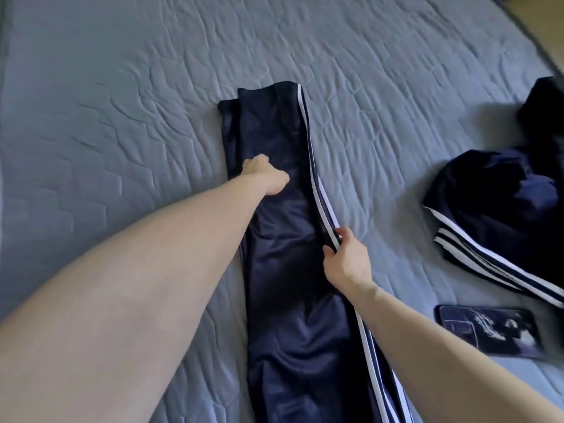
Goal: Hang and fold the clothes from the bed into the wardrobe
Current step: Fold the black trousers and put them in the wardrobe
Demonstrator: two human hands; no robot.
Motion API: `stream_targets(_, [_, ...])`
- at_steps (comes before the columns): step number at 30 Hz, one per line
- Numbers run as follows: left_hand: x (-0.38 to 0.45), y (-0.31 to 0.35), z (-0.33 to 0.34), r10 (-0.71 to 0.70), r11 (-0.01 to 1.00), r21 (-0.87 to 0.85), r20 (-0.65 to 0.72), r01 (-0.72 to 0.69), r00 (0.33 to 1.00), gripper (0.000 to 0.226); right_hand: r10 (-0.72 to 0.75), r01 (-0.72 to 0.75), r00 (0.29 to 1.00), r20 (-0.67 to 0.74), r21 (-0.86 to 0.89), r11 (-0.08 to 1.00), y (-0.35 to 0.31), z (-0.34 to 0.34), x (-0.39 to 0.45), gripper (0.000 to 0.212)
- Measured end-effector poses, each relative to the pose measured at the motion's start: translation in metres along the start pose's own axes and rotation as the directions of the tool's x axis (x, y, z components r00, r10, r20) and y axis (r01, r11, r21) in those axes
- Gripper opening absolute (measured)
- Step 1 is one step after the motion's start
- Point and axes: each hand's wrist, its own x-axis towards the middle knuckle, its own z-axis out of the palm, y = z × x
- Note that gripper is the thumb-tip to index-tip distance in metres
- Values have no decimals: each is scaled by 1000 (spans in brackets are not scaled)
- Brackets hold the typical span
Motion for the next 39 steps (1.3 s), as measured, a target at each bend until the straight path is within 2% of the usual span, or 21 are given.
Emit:
stream_targets(2, [-6,-22,11,12,999,37,40,-14,999,73,-11,11,999,46,-6,1000,8,2,1,49])
stream_targets(6, [-22,-51,15,106,975,182,121,-127,987,75,28,-24,985,171,-23,999,16,-7,11,51])
stream_targets(10, [-71,-95,23,82,949,288,161,-127,984,92,47,-67,949,311,51,996,21,-19,2,71])
stream_targets(13, [-129,-139,37,-5,931,358,191,-65,982,109,23,-12,969,247,-42,999,37,-24,-28,80])
stream_targets(15, [-169,-171,49,-50,916,397,250,-55,967,115,59,-34,974,218,-116,993,54,-21,-56,84])
stream_targets(17, [-199,-196,61,-64,905,420,295,-69,953,120,98,-88,975,199,-62,994,73,-16,-84,86])
stream_targets(21, [-198,-203,68,-31,907,411,290,-95,957,127,126,-126,986,109,-7,992,101,-12,-111,78])
stream_targets(24, [-203,-199,69,-32,916,394,252,-73,967,121,178,-176,984,19,-106,979,115,-19,-134,74])
stream_targets(26, [-227,-203,72,-48,935,355,167,-14,985,106,255,-244,967,27,-205,948,127,-27,-164,72])
stream_targets(28, [-263,-207,80,-93,984,163,106,75,990,83,359,-323,926,117,-249,913,142,-37,-196,66])
stream_targets(29, [-279,-209,86,-135,990,47,119,130,984,70,401,-359,900,170,-231,904,148,-41,-207,62])
stream_targets(31, [-321,-213,99,-257,954,-84,269,288,928,58,473,-439,839,268,-180,880,159,-53,-233,59])
stream_targets(34, [-388,-220,123,-357,869,-127,508,478,784,77,502,-474,771,393,-174,863,176,-67,-268,53])
stream_targets(37, [-435,-226,149,-362,813,-207,551,544,752,56,462,-445,764,450,-151,883,192,-71,-294,22])
stream_targets(39, [-447,-226,158,-376,746,-286,565,601,735,52,436,-461,776,455,-63,885,195,-72,-304,12])
